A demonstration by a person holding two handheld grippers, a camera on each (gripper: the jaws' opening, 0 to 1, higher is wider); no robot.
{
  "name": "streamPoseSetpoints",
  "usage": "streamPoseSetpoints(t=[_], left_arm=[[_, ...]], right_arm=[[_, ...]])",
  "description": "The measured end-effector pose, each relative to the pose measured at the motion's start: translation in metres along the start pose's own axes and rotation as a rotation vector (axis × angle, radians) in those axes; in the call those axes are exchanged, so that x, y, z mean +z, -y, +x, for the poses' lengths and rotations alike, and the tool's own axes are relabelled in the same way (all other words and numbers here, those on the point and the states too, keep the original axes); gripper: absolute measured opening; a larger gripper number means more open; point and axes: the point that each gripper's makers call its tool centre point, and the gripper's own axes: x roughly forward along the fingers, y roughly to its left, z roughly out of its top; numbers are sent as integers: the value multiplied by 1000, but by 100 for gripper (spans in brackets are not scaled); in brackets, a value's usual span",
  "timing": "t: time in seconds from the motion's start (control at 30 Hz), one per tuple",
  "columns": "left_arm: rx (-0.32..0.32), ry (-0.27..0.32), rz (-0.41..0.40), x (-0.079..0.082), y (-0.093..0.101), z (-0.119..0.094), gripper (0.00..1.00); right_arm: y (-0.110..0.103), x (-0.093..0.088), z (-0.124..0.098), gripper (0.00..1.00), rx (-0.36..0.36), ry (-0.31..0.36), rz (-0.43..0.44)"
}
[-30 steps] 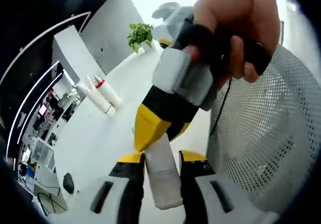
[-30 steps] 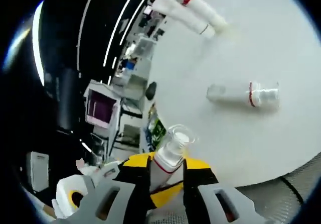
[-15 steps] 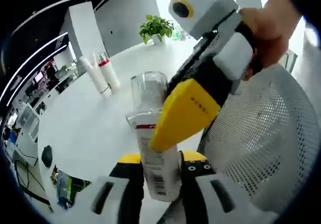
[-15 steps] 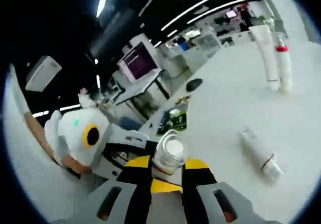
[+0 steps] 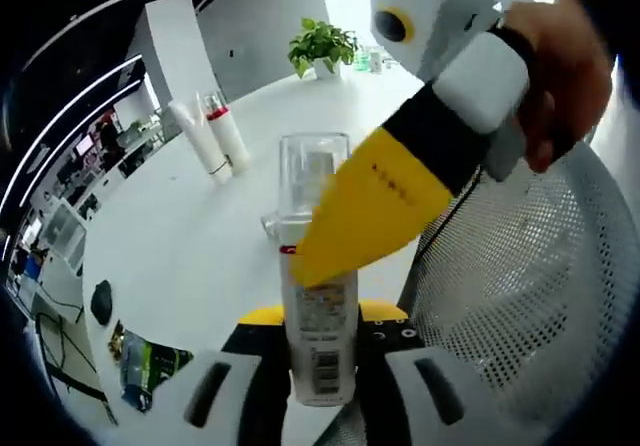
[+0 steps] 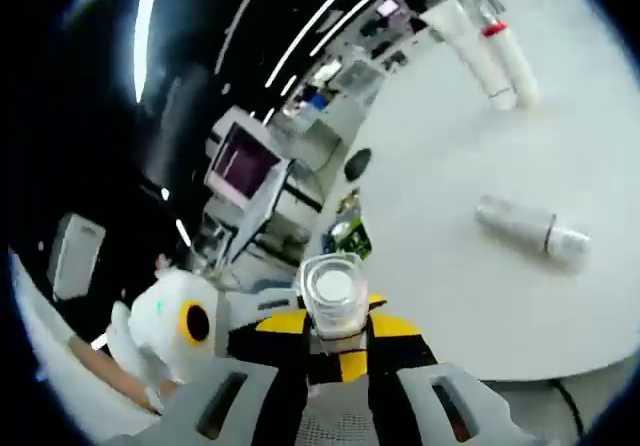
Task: Arrange the skincare products in the storage area until every visible bottle or jar stands upright without overlapping.
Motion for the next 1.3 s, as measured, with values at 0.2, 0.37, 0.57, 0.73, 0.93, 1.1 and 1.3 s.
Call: streamPoseSetpoints(t=[0.2, 0.37, 0.57, 0.73, 0.93, 1.1, 1.3], left_arm=[[39, -23, 111, 0, -2, 0, 19], [50, 28, 69, 9, -4, -3, 19], [-15, 68, 43, 13, 6, -2, 22], [-105, 75, -10, 14, 20, -1, 24], [-129, 89, -3, 16, 24, -2, 22], [-146, 67, -47, 12, 25, -2, 21], [-116, 4, -139, -2, 17, 1, 21]], right_arm=[[12, 4, 6, 25, -110, 43, 134], [3, 10, 4, 22, -70, 13, -95], [-4, 6, -4, 21, 32, -96, -396], [-16, -9, -15, 20, 145, -250, -747], [-15, -17, -25, 20, 261, -382, -961], [-13, -15, -22, 21, 260, -366, -910], [-4, -9, -8, 23, 130, -209, -456]])
